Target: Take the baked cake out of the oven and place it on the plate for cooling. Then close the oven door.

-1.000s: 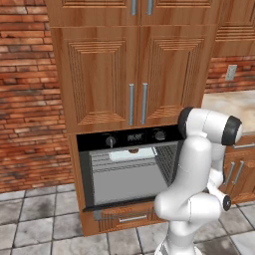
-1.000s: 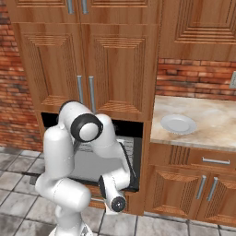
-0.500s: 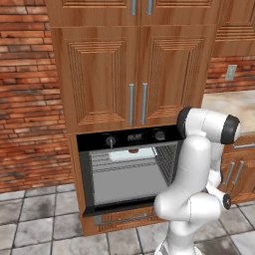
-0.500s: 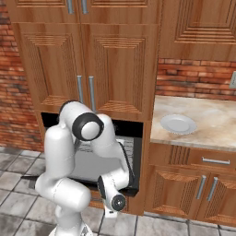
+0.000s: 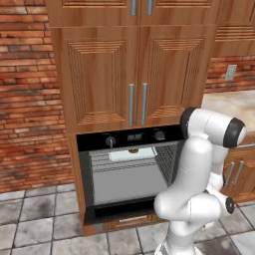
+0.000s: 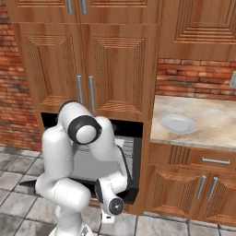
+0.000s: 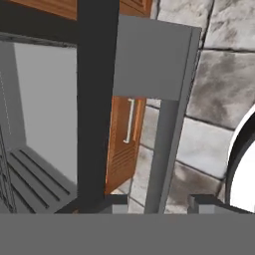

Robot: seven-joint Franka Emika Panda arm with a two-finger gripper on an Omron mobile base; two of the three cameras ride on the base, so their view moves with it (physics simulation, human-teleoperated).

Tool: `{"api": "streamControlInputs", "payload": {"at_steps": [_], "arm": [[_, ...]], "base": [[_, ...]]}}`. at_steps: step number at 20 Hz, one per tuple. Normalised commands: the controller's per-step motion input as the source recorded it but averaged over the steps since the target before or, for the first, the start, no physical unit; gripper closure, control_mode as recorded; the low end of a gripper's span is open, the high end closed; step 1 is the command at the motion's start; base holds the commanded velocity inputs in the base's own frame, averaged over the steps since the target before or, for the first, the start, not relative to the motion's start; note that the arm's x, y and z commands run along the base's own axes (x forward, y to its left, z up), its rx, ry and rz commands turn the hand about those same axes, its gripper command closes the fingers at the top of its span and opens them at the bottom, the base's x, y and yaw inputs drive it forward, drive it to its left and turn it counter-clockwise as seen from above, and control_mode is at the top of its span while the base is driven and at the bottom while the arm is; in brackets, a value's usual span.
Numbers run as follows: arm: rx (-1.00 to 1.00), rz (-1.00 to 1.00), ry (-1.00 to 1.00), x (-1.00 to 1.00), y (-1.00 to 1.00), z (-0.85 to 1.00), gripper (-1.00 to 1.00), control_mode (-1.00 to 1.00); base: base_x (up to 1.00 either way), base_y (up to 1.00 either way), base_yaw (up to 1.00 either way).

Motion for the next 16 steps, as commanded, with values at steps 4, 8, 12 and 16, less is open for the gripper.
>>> {"api": "streamControlInputs", "payload": {"at_steps": [4, 8, 12, 16], "arm": [[0.0, 0.0, 0.0, -0.16, -0.24, 0.39, -1.0, -1.0], [0.0, -0.01, 0.0, -0.3, -0.41, 0.47, -1.0, -1.0], [0.0, -0.02, 0.01, -0.17, -0.29, 0.48, -1.0, -1.0], [0.0, 0.0, 0.0, 0.03, -0.02, 0.36, -1.0, -1.0]], "base": [[0.0, 0.0, 0.0], [0.0, 0.0, 0.0], [0.0, 0.0, 0.0], [0.0, 0.0, 0.0]]}}
